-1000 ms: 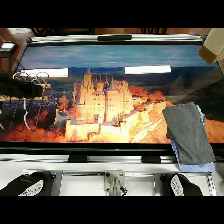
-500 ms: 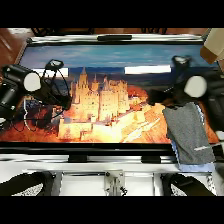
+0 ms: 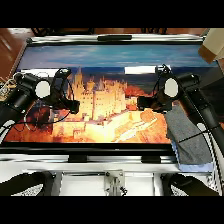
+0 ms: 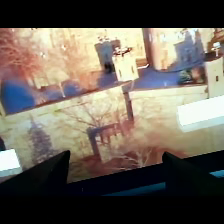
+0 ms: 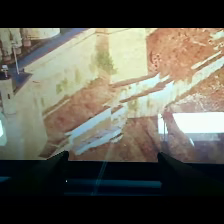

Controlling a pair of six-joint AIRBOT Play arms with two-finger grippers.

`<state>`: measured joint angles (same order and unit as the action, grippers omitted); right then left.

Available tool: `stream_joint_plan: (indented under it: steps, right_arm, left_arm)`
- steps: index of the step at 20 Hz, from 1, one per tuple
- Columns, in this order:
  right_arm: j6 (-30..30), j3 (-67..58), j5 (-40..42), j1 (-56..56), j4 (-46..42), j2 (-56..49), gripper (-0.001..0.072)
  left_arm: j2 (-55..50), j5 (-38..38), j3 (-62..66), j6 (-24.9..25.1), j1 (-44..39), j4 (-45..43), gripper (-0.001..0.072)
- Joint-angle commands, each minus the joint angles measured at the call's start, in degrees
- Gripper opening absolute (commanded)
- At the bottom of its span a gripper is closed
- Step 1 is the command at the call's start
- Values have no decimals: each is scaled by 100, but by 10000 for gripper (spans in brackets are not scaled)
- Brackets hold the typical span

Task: Fold the shirts.

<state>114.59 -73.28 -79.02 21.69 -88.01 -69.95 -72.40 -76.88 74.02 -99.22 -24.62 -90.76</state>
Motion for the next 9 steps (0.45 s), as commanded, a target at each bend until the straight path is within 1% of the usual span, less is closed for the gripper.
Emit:
stream_joint_plan:
  steps: [1,2,9]
  right_arm:
    - [24,-4,-4,20,9,-22,660]
    - [24,-4,-4,20,7,-22,660]
    - [24,-4,-4,20,7,-22,660]
  left_arm:
    - [-2,297,-31,17,-2,33,676]
    - [-2,295,-31,107,-2,35,676]
    - [-2,295,-31,120,-2,35,676]
